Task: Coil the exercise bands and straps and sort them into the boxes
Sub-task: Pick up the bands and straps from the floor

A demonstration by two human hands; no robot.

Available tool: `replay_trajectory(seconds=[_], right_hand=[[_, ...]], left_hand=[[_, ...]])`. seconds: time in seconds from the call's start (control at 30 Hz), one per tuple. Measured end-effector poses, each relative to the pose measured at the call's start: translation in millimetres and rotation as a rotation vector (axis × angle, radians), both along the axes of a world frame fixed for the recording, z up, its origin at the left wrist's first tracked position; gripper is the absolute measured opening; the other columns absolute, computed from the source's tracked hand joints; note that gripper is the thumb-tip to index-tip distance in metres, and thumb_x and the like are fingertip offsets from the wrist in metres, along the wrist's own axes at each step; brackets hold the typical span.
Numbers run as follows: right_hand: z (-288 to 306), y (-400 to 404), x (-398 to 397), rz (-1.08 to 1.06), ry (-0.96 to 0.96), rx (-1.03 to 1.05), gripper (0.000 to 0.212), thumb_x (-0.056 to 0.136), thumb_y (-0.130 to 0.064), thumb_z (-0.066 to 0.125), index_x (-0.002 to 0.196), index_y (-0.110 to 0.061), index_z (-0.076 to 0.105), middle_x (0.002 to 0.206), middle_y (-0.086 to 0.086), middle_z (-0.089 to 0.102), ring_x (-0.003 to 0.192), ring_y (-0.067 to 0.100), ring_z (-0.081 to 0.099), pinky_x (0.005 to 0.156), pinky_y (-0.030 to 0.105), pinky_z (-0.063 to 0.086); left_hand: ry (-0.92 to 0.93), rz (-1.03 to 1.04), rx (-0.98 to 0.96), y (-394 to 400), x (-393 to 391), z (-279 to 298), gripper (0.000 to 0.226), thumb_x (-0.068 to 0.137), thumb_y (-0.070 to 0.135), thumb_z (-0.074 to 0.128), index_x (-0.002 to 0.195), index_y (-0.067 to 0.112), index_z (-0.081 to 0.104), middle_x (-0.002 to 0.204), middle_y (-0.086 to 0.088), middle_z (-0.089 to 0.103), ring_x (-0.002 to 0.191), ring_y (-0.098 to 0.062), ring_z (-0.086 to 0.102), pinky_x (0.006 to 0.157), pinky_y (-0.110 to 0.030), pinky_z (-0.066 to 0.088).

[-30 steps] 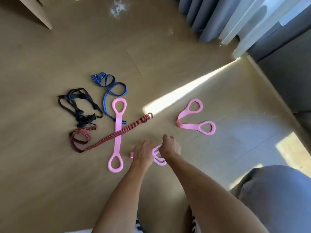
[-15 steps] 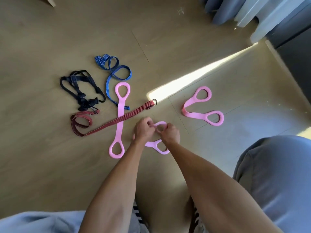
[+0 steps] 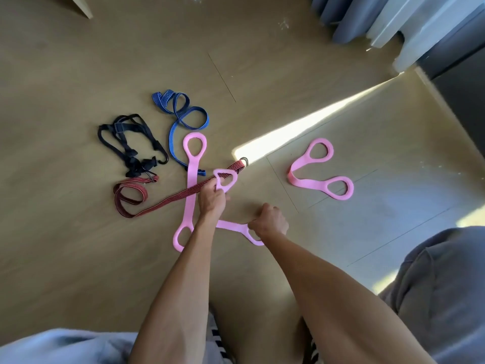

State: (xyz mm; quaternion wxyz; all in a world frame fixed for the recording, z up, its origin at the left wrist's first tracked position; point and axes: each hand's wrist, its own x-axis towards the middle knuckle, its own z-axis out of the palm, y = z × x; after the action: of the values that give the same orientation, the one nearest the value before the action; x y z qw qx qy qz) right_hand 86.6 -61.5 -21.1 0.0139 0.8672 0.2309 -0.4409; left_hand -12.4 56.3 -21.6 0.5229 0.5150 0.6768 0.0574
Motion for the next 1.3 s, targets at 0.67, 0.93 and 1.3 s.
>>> replay_trajectory(seconds=[0.67, 0.93, 1.3], right_hand=[[100, 100, 34, -0.523, 0.087, 0.417, 0.024, 0.086, -0.008, 0.056, 0.106, -0.016, 0.066, 0.081, 0.006, 0.067, 0.07, 0.025, 0.062, 0.064, 0.027, 0.048], [272, 101, 29, -0.597, 0.155, 0.681, 0.011, 0.088, -0.008, 0.062, 0.093, -0.017, 0.061, 0.075, -0.002, 0.067, 0.057, 0.006, 0.059, 0.046, 0.007, 0.037], [627, 92, 17, -0.257, 0.344, 0.598, 0.019, 0.084, -0.015, 0.063, 0.077, 0.001, 0.071, 0.077, 0.02, 0.072, 0.064, 0.025, 0.06, 0.062, 0.038, 0.049]], left_hand=[[-0.327, 0.169, -0.065, 52, 9, 100, 0.018, 0.086, 0.004, 0.056, 0.083, 0.014, 0.07, 0.079, -0.002, 0.075, 0.078, -0.015, 0.07, 0.084, -0.037, 0.054], [-0.364, 0.085, -0.091, 45, 1, 266, 0.012, 0.083, 0.005, 0.055, 0.083, -0.008, 0.056, 0.072, 0.0, 0.065, 0.073, -0.016, 0.063, 0.069, -0.034, 0.052], [-0.417, -0.044, -0.008, 24, 5, 633, 0.028, 0.082, 0.014, 0.056, 0.083, 0.029, 0.079, 0.089, 0.007, 0.073, 0.078, -0.008, 0.068, 0.063, -0.014, 0.053]])
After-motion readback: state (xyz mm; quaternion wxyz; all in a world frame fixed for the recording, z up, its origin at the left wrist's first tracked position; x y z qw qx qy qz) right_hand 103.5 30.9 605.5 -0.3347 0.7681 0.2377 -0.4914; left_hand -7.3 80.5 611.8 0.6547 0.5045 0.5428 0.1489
